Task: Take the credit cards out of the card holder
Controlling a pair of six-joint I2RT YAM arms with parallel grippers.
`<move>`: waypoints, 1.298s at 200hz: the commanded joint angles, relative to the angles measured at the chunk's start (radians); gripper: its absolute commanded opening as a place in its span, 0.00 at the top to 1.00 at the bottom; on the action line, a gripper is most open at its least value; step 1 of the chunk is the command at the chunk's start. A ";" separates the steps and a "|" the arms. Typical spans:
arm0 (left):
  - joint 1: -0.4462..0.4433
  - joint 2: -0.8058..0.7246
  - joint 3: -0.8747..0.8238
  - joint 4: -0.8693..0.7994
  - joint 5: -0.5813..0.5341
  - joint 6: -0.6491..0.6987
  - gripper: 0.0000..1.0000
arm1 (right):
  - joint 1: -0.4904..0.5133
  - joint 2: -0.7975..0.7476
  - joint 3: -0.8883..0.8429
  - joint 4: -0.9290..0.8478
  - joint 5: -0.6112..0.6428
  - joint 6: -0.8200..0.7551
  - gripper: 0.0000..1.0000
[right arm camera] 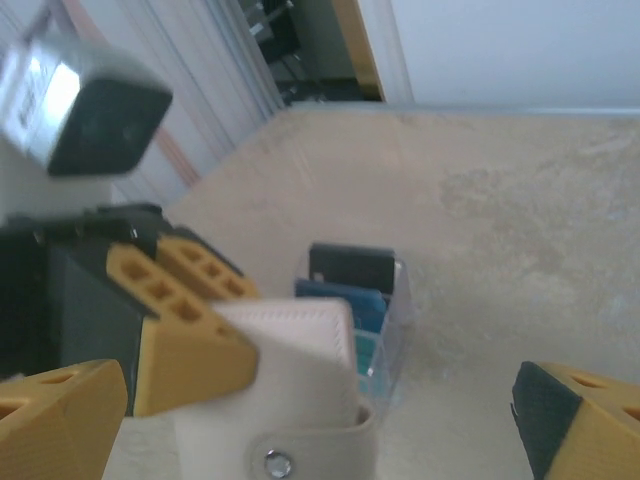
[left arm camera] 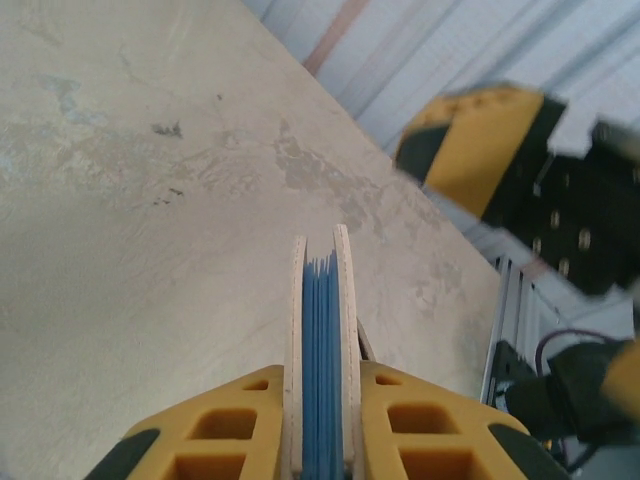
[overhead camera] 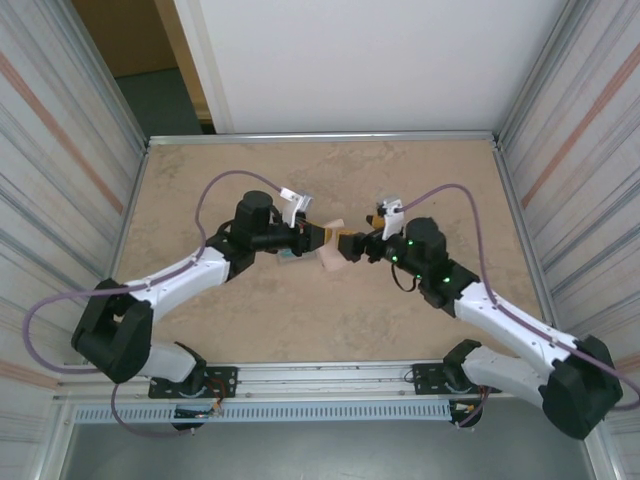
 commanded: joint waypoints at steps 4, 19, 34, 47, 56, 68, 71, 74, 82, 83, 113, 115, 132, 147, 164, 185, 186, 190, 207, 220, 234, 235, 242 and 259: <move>0.008 -0.098 0.046 -0.137 0.109 0.230 0.88 | -0.105 -0.063 0.046 -0.122 -0.275 0.086 0.01; 0.011 -0.121 0.039 -0.133 0.153 0.252 0.88 | -0.159 -0.067 0.057 -0.140 -0.438 0.104 0.01; 0.012 -0.128 0.041 -0.125 0.210 0.262 0.88 | -0.178 -0.059 0.079 -0.178 -0.547 0.095 0.01; 0.012 -0.130 0.047 -0.120 0.266 0.268 0.88 | -0.179 -0.052 0.093 -0.199 -0.632 0.068 0.05; 0.012 -0.131 0.052 -0.117 0.293 0.266 0.90 | -0.178 -0.049 0.098 -0.201 -0.684 0.053 0.08; 0.012 -0.130 0.057 -0.109 0.318 0.262 0.91 | -0.177 -0.051 0.094 -0.200 -0.715 0.034 0.11; 0.012 -0.130 0.059 -0.108 0.325 0.261 0.91 | -0.176 -0.053 0.093 -0.200 -0.717 0.032 0.12; 0.012 -0.131 0.059 -0.105 0.329 0.259 0.91 | -0.175 -0.054 0.092 -0.200 -0.715 0.028 0.12; 0.012 -0.131 0.062 -0.106 0.345 0.257 0.91 | -0.175 -0.058 0.086 -0.198 -0.709 0.020 0.14; 0.012 -0.131 0.063 -0.105 0.346 0.257 0.91 | -0.175 -0.058 0.085 -0.197 -0.708 0.020 0.14; 0.012 -0.134 0.059 -0.078 0.396 0.244 0.91 | -0.171 -0.047 0.071 -0.157 -0.724 0.023 0.22; 0.011 -0.134 0.058 -0.075 0.399 0.242 0.91 | -0.170 -0.045 0.071 -0.155 -0.726 0.023 0.23; 0.011 -0.133 0.056 -0.057 0.423 0.232 0.91 | -0.158 -0.023 0.075 -0.139 -0.742 0.024 0.31; 0.011 -0.135 0.056 -0.054 0.427 0.233 0.91 | -0.142 -0.002 0.084 -0.130 -0.758 0.023 0.37; 0.009 -0.134 0.055 -0.049 0.428 0.233 0.91 | -0.119 0.033 0.099 -0.129 -0.768 0.012 0.42; 0.009 -0.134 0.056 -0.040 0.428 0.227 0.91 | -0.092 0.064 0.118 -0.135 -0.773 -0.003 0.48; 0.009 -0.133 0.056 -0.040 0.428 0.227 0.91 | -0.091 0.066 0.117 -0.134 -0.773 -0.004 0.48; 0.009 -0.134 0.056 -0.038 0.427 0.227 0.91 | -0.089 0.069 0.120 -0.134 -0.773 -0.006 0.50; 0.008 -0.134 0.053 -0.037 0.423 0.225 0.92 | -0.083 0.078 0.124 -0.128 -0.774 -0.011 0.62; 0.009 -0.136 0.050 -0.037 0.417 0.224 0.91 | -0.083 0.073 0.118 -0.119 -0.765 -0.011 0.72; 0.009 -0.138 0.049 -0.042 0.406 0.221 0.91 | -0.083 0.062 0.112 -0.115 -0.748 -0.015 0.82; 0.009 -0.138 0.049 -0.042 0.404 0.222 0.90 | -0.083 0.062 0.112 -0.115 -0.746 -0.015 0.82; 0.009 -0.142 0.048 -0.047 0.394 0.222 0.85 | -0.083 0.054 0.109 -0.116 -0.735 -0.017 0.86; 0.012 -0.153 0.040 -0.055 0.360 0.221 0.69 | -0.088 0.036 0.100 -0.119 -0.706 -0.019 0.90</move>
